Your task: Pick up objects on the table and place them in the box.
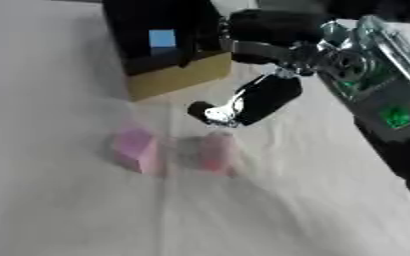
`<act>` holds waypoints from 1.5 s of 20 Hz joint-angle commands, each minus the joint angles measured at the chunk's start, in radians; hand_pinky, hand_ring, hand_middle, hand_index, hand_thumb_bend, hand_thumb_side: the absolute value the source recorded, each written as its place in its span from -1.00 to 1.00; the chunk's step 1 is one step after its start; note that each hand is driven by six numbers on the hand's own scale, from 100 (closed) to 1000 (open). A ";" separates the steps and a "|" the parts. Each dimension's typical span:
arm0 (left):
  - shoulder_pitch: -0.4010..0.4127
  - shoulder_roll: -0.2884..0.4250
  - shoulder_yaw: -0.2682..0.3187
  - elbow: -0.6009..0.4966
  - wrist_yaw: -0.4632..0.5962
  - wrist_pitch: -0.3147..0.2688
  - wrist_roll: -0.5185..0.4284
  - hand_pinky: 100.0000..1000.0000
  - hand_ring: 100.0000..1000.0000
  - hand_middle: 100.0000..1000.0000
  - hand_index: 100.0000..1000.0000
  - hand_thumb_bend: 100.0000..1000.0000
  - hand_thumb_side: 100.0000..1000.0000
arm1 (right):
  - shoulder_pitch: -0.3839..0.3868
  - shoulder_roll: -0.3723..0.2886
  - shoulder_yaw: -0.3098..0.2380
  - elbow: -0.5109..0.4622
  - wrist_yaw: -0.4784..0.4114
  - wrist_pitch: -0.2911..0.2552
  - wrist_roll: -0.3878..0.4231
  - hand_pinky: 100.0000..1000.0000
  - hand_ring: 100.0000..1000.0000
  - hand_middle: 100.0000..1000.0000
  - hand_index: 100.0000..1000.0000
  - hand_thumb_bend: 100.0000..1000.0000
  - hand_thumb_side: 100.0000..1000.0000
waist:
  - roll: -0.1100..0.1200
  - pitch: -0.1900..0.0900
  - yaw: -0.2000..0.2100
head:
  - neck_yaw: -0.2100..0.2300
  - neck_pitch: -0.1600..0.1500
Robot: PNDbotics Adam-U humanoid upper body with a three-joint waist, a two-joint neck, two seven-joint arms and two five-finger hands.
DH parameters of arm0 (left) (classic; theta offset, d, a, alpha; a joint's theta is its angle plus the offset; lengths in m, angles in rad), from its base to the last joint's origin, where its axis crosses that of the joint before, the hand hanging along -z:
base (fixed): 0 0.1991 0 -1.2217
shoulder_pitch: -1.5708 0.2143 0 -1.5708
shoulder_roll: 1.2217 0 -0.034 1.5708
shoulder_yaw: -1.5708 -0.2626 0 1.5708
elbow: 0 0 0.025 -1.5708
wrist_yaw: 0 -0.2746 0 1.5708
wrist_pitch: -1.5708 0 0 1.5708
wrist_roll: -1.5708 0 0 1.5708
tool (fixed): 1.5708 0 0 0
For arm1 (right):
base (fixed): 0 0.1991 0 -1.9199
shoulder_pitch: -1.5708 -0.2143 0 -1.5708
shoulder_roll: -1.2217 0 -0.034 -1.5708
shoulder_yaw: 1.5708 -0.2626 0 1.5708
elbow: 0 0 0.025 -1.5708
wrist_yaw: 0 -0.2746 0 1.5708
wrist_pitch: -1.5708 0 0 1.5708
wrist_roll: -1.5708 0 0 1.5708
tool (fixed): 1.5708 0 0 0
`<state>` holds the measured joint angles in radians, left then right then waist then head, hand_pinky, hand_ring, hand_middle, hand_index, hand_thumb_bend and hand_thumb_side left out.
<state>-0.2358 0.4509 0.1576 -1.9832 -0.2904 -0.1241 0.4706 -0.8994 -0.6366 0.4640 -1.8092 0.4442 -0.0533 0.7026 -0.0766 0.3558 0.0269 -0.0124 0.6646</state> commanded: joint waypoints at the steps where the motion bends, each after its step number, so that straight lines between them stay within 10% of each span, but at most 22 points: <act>1: -0.004 0.026 0.007 -0.017 0.001 0.001 0.000 0.47 0.18 0.38 0.70 -0.95 0.96 | 0.005 -0.003 0.012 0.011 -0.010 -0.006 0.029 0.68 0.77 0.61 0.67 -0.62 0.16 | 0.007 -0.021 -0.001 | -0.003 0.007; 23: -0.004 0.021 0.004 -0.017 0.000 0.002 -0.008 0.47 0.20 0.39 0.70 -0.97 0.94 | 0.082 0.005 0.047 0.140 0.076 -0.060 0.116 0.69 0.81 0.65 0.71 -0.45 -0.28 | 0.015 -0.017 -0.002 | -0.008 0.004; 30: -0.005 0.020 0.003 -0.017 -0.002 0.003 -0.016 0.46 0.20 0.39 0.70 -0.99 0.91 | 0.087 0.011 0.049 0.170 0.059 -0.054 0.105 0.66 0.75 0.57 0.63 -0.95 -0.56 | 0.014 -0.015 0.000 | -0.011 0.004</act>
<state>-0.2359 0.4507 0.1574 -1.9832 -0.2910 -0.1209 0.4596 -0.8004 -0.6050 0.5237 -1.6380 0.5102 -0.1083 0.8116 -0.0691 0.3575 0.0267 -0.0207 0.6673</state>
